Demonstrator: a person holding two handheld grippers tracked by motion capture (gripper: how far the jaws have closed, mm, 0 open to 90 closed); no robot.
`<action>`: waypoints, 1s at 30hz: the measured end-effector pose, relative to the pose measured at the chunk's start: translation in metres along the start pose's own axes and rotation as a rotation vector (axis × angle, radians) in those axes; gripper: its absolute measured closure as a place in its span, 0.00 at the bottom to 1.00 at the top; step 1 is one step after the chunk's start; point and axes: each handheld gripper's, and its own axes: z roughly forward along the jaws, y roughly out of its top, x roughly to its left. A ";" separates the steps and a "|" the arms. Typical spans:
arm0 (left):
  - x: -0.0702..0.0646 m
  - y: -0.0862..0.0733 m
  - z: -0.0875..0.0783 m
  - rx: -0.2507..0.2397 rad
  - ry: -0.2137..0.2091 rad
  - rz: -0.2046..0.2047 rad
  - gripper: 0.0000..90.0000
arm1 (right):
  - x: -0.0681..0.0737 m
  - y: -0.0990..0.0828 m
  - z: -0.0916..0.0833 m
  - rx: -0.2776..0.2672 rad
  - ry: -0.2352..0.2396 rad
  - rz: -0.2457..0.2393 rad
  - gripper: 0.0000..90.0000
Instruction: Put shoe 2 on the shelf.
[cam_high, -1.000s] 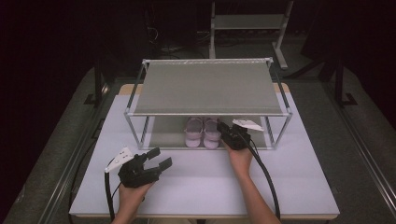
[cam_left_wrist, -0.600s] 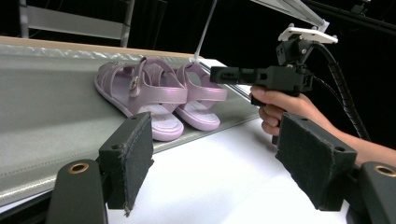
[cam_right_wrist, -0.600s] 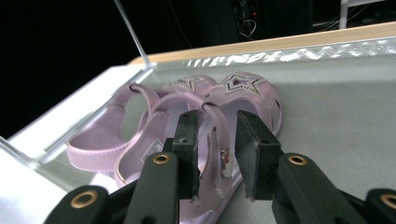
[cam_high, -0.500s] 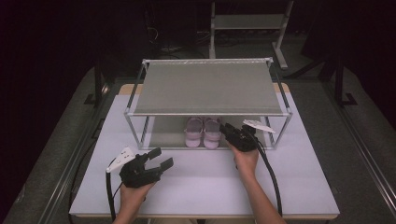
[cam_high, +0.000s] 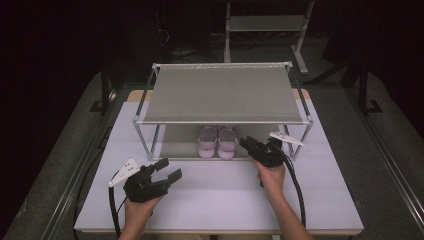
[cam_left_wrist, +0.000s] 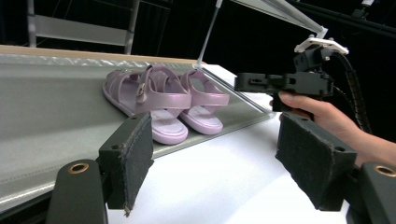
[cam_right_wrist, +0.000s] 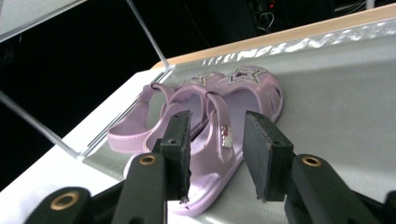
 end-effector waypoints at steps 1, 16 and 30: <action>0.000 0.000 0.000 -0.001 0.002 -0.005 0.30 | 0.000 0.000 -0.001 0.005 0.001 -0.004 0.67; 0.002 0.000 0.000 0.000 0.007 0.003 0.30 | 0.002 -0.001 -0.018 0.044 0.067 -0.017 0.60; 0.000 -0.001 0.003 0.010 0.003 0.008 0.30 | -0.008 -0.006 -0.033 0.080 0.071 -0.029 0.56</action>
